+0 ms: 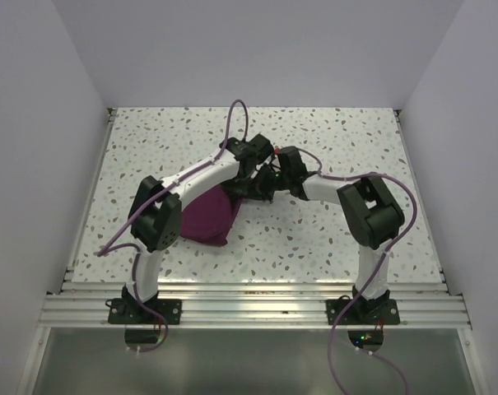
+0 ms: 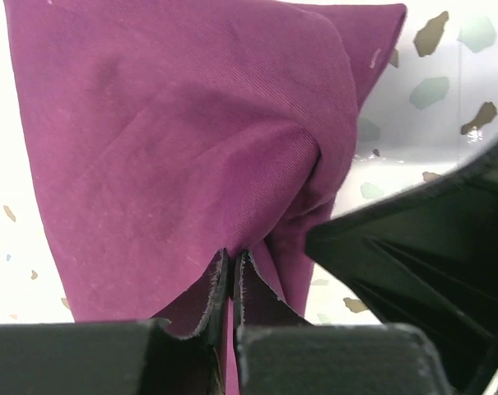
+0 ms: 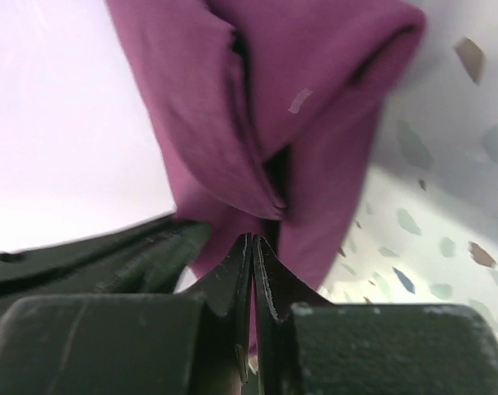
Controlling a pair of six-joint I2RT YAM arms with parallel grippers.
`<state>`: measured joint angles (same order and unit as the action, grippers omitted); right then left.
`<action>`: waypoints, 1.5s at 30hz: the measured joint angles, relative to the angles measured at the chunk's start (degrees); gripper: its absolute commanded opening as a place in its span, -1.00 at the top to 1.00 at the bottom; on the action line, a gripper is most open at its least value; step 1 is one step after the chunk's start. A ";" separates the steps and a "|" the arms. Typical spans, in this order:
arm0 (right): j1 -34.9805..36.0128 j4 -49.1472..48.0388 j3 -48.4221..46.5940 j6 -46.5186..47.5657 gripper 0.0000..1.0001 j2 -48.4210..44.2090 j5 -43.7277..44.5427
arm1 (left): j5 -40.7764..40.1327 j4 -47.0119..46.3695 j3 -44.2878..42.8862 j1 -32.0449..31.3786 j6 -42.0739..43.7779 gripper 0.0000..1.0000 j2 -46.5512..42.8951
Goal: Prepare the surgical pack
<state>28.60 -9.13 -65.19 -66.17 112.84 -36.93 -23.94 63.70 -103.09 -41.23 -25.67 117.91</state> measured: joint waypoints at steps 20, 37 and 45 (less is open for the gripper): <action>3.43 2.27 -5.55 0.61 1.00 1.46 7.54 | 4.48 -0.17 -0.02 0.61 1.29 1.00 -0.59; -2.69 8.20 2.32 6.51 1.00 -10.64 10.93 | 7.06 -0.07 0.09 -0.20 1.33 -0.17 -2.32; -1.64 7.56 3.80 6.14 1.00 -10.60 10.60 | 5.73 -0.31 0.79 -0.55 1.99 -0.16 -0.55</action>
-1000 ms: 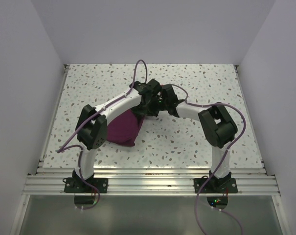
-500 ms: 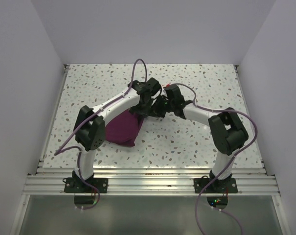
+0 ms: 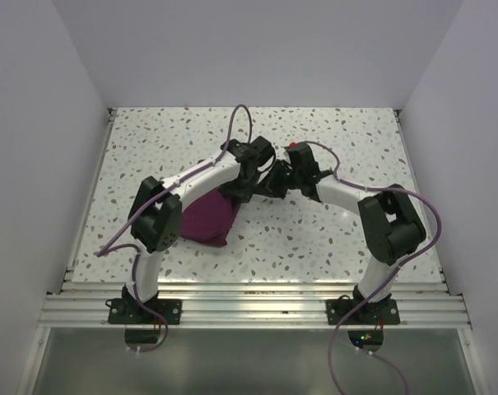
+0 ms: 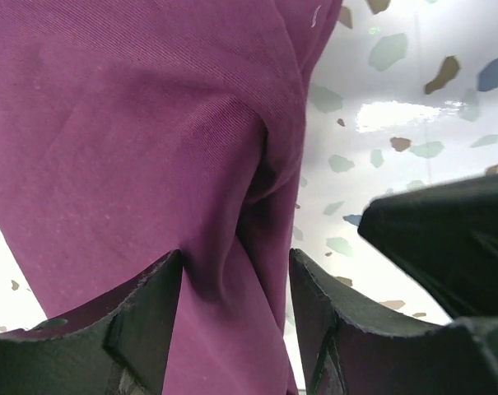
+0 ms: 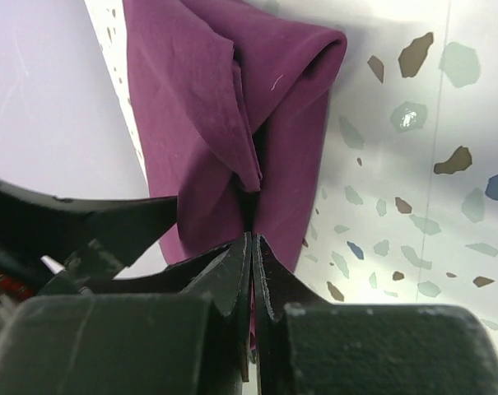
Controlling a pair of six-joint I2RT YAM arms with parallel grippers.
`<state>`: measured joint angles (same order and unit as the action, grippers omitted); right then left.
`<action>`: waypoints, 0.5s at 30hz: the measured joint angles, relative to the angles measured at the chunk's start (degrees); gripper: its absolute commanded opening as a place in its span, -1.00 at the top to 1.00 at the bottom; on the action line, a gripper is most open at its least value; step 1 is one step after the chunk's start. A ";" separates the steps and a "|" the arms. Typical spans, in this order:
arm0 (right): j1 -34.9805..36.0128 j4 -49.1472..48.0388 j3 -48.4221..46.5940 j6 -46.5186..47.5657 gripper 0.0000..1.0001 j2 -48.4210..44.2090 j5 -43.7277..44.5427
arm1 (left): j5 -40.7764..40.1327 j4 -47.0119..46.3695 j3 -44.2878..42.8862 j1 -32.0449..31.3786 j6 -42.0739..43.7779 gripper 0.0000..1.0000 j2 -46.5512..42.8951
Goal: Prepare the surgical pack
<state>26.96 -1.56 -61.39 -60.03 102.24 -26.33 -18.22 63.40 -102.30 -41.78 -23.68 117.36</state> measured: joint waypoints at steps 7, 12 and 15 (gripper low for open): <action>2.01 -0.24 -0.46 -0.39 1.00 0.79 -0.07 | -0.68 -1.20 2.25 0.87 1.18 0.35 0.55; 3.58 -0.44 -1.22 -0.52 1.00 1.68 -0.17 | -0.92 -1.46 2.45 2.14 2.29 1.00 0.55; 4.26 -1.05 -1.73 -0.70 1.00 2.84 -0.22 | -0.66 -1.55 2.45 2.56 2.47 1.00 0.52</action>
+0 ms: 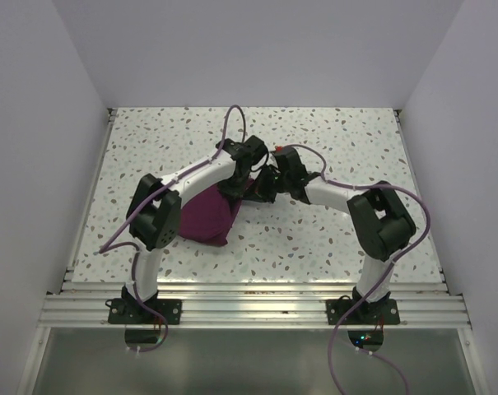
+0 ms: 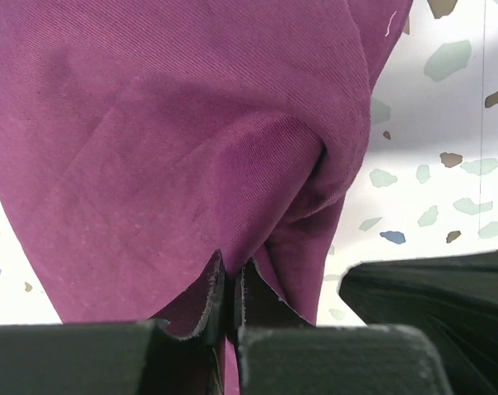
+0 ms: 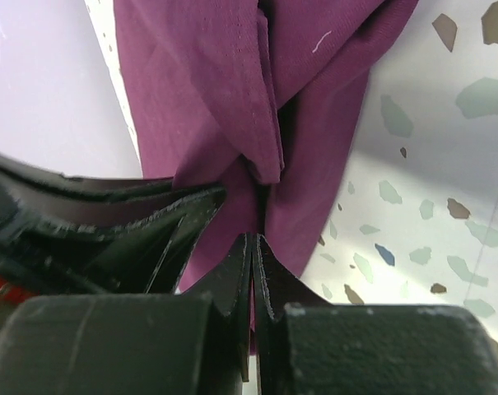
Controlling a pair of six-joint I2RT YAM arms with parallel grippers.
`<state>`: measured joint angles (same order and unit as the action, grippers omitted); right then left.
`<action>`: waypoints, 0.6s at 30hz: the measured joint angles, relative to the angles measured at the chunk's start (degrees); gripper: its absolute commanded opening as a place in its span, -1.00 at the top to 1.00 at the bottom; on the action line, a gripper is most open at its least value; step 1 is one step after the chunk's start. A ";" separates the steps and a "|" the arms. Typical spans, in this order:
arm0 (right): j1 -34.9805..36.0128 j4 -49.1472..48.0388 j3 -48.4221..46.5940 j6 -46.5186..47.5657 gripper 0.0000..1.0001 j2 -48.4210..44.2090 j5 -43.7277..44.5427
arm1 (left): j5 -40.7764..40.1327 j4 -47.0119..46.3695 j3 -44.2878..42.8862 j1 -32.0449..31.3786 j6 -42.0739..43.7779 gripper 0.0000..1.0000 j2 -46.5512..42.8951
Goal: Prepare the surgical pack
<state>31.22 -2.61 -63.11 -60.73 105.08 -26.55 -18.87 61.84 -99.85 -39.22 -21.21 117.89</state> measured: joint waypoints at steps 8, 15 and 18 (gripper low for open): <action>1.14 -1.29 -2.36 -1.20 1.00 3.28 0.00 | 0.55 -0.13 0.35 0.09 0.07 1.00 -0.55; 1.95 -2.71 -4.70 -2.43 1.00 6.36 0.28 | 1.57 -0.13 0.46 0.09 0.28 1.00 -3.19; 2.23 -2.84 -5.09 -2.67 1.00 7.43 1.64 | 2.19 -0.39 0.96 0.07 0.50 1.00 -4.81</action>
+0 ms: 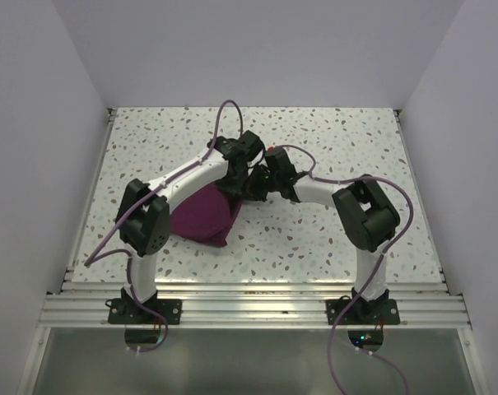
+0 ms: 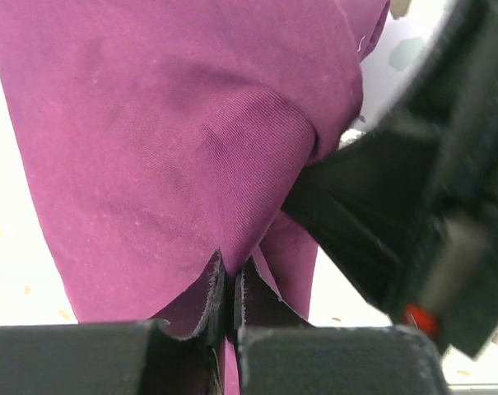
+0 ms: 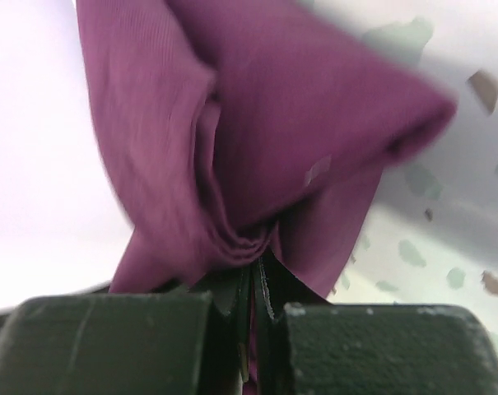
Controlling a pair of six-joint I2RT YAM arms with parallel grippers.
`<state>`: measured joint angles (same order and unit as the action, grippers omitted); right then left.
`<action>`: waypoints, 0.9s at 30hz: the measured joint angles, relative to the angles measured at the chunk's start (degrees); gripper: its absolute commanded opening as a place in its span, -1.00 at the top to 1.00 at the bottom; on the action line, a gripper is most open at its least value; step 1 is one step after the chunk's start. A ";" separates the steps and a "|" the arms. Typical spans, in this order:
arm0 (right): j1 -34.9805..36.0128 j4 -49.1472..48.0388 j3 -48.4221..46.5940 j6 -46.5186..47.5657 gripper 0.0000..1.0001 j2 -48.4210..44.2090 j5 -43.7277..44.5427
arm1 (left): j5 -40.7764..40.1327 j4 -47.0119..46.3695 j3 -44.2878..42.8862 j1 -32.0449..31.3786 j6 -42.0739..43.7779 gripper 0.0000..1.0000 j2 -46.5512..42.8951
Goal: Prepare the surgical pack
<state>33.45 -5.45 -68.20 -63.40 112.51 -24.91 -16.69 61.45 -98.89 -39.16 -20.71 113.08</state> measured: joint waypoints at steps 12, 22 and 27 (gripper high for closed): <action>-0.02 -4.92 -2.95 -2.95 1.00 6.25 2.93 | 1.42 -5.14 6.16 -1.14 0.44 1.00 -1.66; -6.97 -4.61 4.22 -1.20 1.00 -0.28 -4.68 | 5.68 -6.10 8.76 -1.55 0.52 0.10 -4.48; -12.00 2.93 4.35 5.51 1.00 -6.99 -5.27 | 8.15 -6.62 10.38 -1.90 0.28 0.13 -7.98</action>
<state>21.45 -2.52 -63.86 -57.89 105.51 -30.17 -8.54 54.83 -88.51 -41.06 -20.43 105.10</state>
